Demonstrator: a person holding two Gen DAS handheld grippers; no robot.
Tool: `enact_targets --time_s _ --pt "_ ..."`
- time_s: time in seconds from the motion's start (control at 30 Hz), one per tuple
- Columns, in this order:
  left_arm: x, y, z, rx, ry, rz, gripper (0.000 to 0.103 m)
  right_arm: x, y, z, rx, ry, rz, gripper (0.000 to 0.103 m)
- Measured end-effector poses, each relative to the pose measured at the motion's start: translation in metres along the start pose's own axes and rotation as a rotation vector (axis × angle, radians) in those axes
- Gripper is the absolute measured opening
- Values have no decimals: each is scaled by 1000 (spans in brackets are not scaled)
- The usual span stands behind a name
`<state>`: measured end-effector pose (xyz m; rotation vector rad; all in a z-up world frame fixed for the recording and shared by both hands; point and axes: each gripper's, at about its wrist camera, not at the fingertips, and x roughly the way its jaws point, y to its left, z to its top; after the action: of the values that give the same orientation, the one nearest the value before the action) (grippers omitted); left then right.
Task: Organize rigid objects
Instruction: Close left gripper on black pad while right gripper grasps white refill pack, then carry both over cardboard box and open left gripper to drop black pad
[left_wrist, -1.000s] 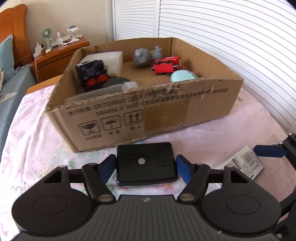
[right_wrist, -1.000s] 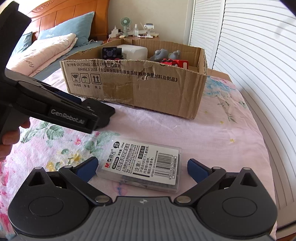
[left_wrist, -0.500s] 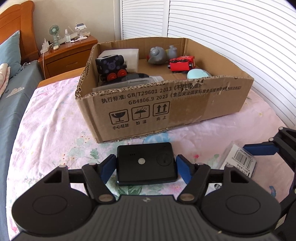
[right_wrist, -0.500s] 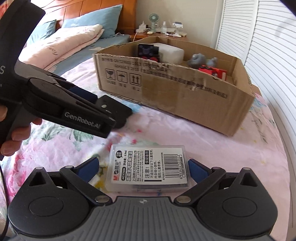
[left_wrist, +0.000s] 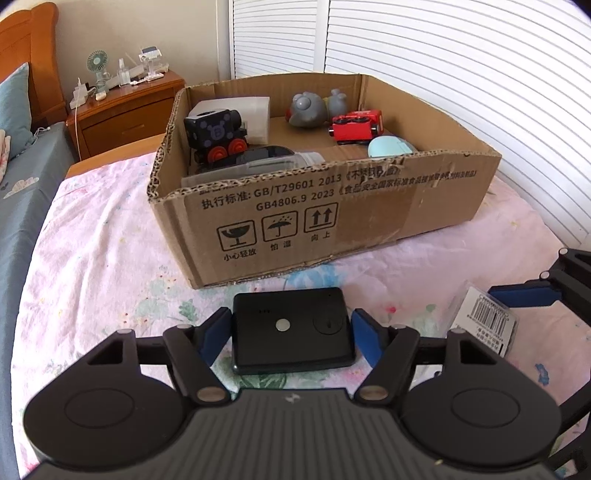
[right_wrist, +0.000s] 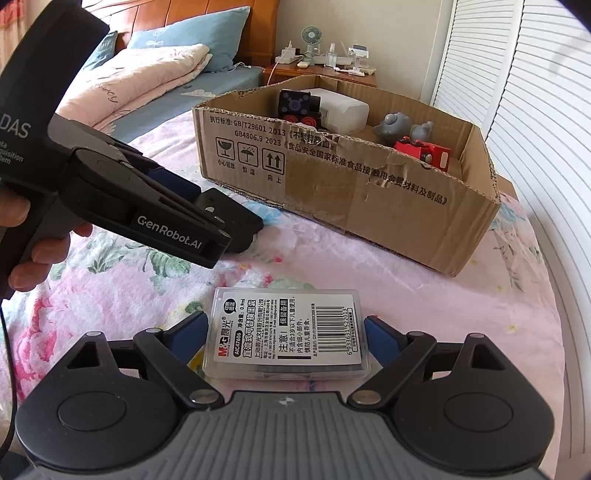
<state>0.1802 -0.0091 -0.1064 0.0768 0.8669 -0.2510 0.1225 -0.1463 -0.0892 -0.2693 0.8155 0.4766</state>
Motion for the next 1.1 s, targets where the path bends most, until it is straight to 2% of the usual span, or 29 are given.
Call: enact_targets --time_s 0.3,0.73,0.93,1.1 --pt "-12 4 0 20 22 -27 70 -15 -10 2 3 -10 10 93" --pt "-55 -4 13 110 -4 -70 70 -45 -23 17 -61 -27 3 93" --pt "-72 -8 37 129 -57 -106 70 -61 -38 34 -61 -72 6 93" --pt "-69 -15 68 141 -114 -113 70 -68 -50 50 -57 -105 -6 93"
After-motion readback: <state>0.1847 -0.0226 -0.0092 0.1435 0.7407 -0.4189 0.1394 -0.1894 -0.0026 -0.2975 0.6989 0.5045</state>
